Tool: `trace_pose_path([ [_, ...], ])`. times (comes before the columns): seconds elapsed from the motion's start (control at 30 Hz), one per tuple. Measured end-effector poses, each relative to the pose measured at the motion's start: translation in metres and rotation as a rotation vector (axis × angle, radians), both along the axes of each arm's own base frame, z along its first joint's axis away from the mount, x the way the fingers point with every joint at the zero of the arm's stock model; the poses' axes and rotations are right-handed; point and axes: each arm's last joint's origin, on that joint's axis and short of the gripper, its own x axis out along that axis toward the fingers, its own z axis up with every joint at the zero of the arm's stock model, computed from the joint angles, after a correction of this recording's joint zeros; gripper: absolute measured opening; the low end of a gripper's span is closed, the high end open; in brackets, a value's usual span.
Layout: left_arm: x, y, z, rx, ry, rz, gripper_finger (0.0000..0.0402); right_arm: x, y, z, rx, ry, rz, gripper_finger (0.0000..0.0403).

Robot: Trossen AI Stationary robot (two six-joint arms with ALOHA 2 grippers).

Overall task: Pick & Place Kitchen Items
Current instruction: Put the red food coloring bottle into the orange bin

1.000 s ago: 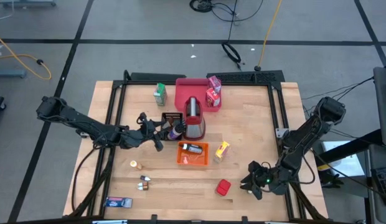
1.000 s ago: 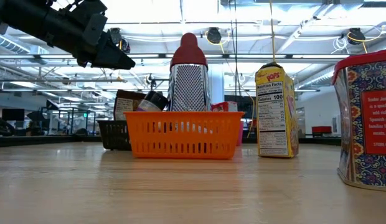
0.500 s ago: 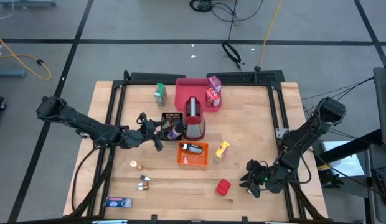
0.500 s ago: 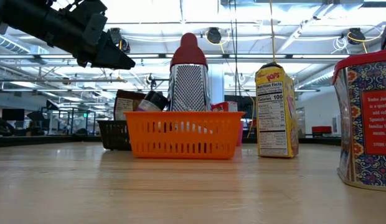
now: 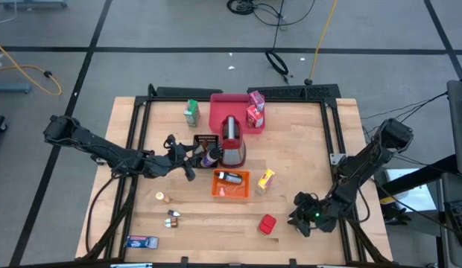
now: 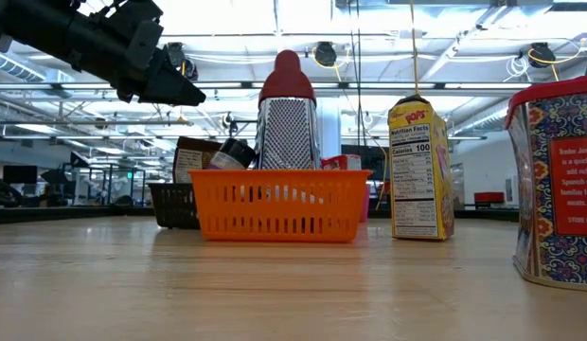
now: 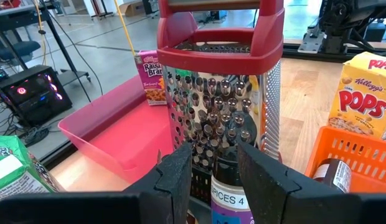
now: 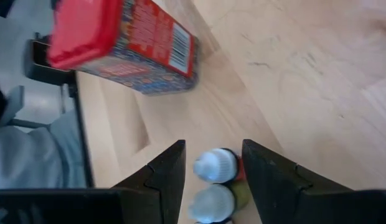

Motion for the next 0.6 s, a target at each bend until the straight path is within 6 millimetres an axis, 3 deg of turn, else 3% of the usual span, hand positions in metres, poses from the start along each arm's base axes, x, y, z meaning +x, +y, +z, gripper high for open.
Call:
trace_pose_path([
  [0.2,0.000,0.000,0.000,0.000,0.001,0.000,0.0131,0.003,-0.002,-0.005,-0.005,0.033,-0.008,0.0134],
  [0.43,0.000,0.000,0.000,-0.004,-0.001,0.001,0.0132,0.009,-0.005,-0.005,0.008,0.042,-0.001,0.0058],
  [0.6,0.000,0.000,0.000,-0.004,-0.001,0.002,0.0131,0.011,-0.006,-0.004,0.027,0.045,0.002,0.0057],
])
